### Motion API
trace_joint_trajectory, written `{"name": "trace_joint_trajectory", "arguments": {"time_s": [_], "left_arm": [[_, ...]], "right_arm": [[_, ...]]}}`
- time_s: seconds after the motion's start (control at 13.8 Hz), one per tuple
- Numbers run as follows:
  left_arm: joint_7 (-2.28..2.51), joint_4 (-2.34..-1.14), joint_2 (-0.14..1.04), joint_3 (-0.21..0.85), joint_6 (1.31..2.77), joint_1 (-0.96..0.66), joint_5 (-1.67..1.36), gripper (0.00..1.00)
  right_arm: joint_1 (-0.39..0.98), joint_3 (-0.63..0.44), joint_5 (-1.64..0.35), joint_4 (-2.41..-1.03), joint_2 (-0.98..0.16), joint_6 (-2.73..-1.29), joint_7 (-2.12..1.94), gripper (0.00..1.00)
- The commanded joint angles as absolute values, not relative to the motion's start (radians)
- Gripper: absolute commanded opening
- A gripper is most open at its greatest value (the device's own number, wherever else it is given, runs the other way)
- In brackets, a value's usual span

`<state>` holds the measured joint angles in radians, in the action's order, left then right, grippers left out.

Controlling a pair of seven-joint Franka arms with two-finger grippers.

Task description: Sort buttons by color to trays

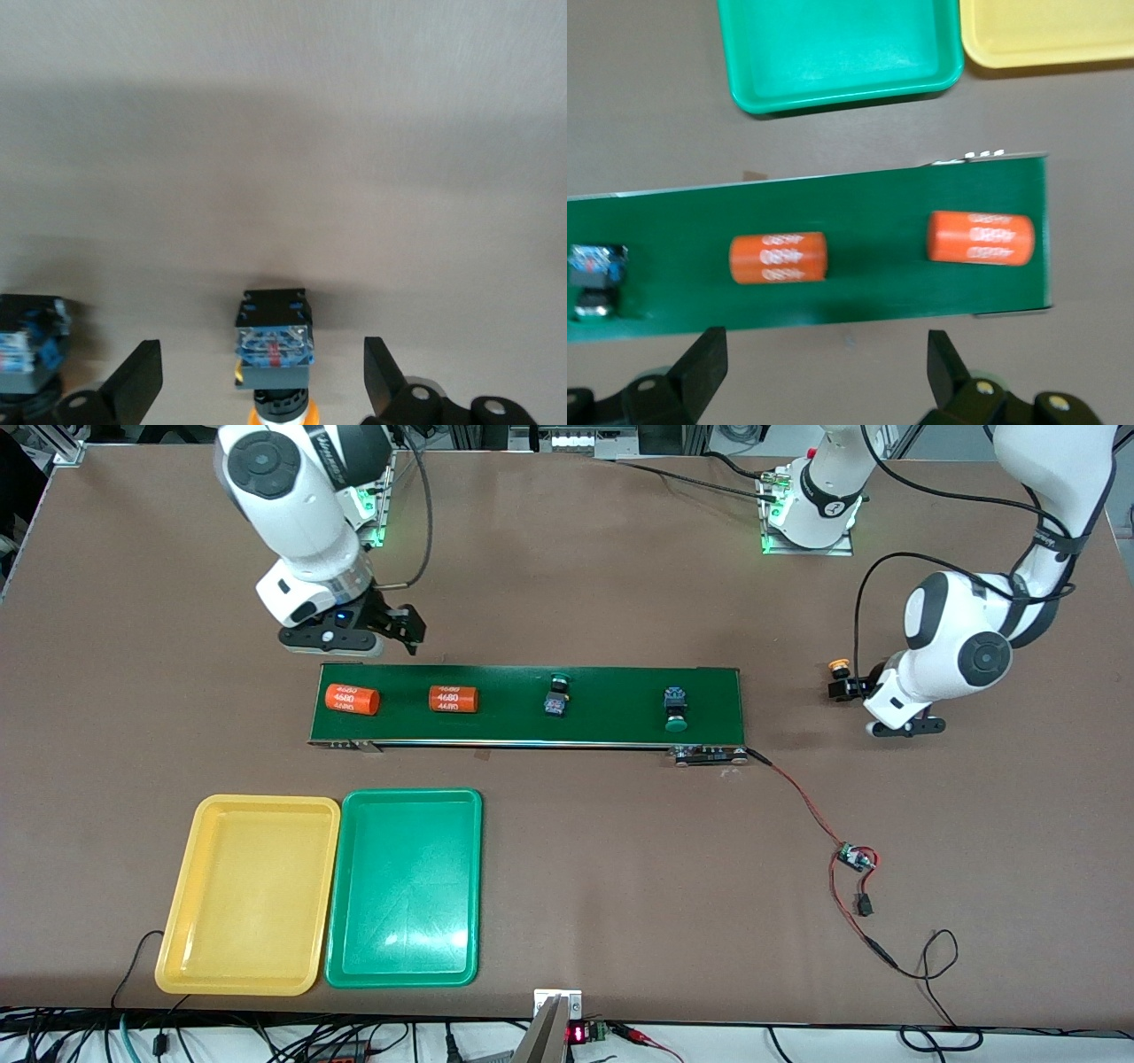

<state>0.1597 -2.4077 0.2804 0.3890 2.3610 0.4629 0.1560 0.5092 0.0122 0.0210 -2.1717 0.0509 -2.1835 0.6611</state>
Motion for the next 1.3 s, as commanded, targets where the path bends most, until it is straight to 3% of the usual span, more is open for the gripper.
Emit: {"name": "trace_joint_trajectory", "arguments": {"time_s": [0.0,0.14,0.29,0.43,0.58,0.65,0.72,1.23], "left_arm": [[0.158,-2.433,0.278,0.399,2.379,0.476,0.172,1.00],[0.156,-2.433,0.301,0.397,2.378,0.476,0.172,0.98],[0.144,-2.434,0.304,0.397,2.370,0.476,0.172,0.78],[0.138,-2.433,0.307,0.399,2.349,0.476,0.172,0.51],[0.138,-2.428,0.299,0.400,2.330,0.471,0.172,0.14],[0.140,-2.419,0.290,0.402,2.315,0.466,0.172,0.04],[0.140,-2.405,0.270,0.402,2.304,0.462,0.173,0.00],[0.211,-2.151,0.236,0.408,2.203,0.278,0.160,0.00]], "right_arm": [[0.549,0.003,0.018,-2.151,-0.001,-2.229,0.764,1.00],[0.554,0.003,0.018,-2.140,-0.034,-2.243,0.767,1.00],[0.555,0.003,0.017,-2.122,-0.060,-2.244,0.779,1.00],[0.571,0.003,0.017,-2.108,-0.083,-2.238,0.839,1.00],[0.580,0.003,0.017,-2.099,-0.101,-2.241,0.903,1.00],[0.580,0.003,0.017,-2.094,-0.109,-2.243,0.929,1.00],[0.587,0.003,0.017,-2.089,-0.113,-2.243,0.948,1.00],[0.653,0.002,0.047,-2.048,-0.166,-2.258,0.850,1.00]]}}
